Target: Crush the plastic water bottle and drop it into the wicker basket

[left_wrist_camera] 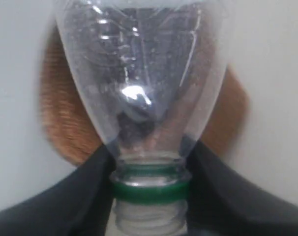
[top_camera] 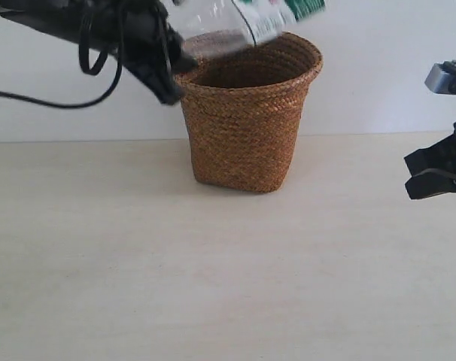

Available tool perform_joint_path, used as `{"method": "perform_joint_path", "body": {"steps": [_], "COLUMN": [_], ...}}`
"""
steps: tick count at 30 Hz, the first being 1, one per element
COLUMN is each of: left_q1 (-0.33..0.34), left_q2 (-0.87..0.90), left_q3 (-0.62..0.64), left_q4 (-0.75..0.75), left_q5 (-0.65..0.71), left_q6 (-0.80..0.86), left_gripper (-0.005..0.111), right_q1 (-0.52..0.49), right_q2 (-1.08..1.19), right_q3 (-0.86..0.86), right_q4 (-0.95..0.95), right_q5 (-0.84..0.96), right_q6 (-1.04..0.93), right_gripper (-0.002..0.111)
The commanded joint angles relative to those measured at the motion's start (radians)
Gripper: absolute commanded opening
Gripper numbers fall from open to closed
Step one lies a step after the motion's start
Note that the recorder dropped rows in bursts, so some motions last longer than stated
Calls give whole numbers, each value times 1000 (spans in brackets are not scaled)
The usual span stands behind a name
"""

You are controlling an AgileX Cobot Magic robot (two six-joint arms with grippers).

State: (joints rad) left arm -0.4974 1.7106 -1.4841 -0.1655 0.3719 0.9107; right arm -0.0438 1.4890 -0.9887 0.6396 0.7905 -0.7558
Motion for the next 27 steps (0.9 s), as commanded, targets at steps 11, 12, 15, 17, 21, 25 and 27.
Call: {"method": "perform_joint_path", "body": {"steps": [11, 12, 15, 17, 21, 25, 27], "left_q1": [12, 12, 11, 11, 11, 11, 11], "left_q2": [196, 192, 180, 161, 113, 52, 23], "left_q3": [-98, -98, -98, -98, -98, -98, -98], "left_q4": [39, 39, 39, 39, 48, 64, 73], "left_q5": [-207, -196, -149, -87, 121, 332, 393], "left_q6": [5, 5, 5, -9, -83, -108, -146], "left_gripper": [90, 89, 89, 83, 43, 5, 4], "right_q1": [-6, -6, -6, -6, -6, -6, -6], "right_q2": [-12, -12, -12, -12, -12, -12, -12], "right_q3": [57, 57, 57, 57, 57, 22, -19], "right_q4": [79, 79, 84, 105, 263, 363, 363], "right_q5": [-67, -73, -85, -110, -113, -37, 8], "right_q6": [-91, -91, -91, -91, -182, -267, -250], "right_gripper": [0, 0, 0, 0, 0, 0, 0]}}
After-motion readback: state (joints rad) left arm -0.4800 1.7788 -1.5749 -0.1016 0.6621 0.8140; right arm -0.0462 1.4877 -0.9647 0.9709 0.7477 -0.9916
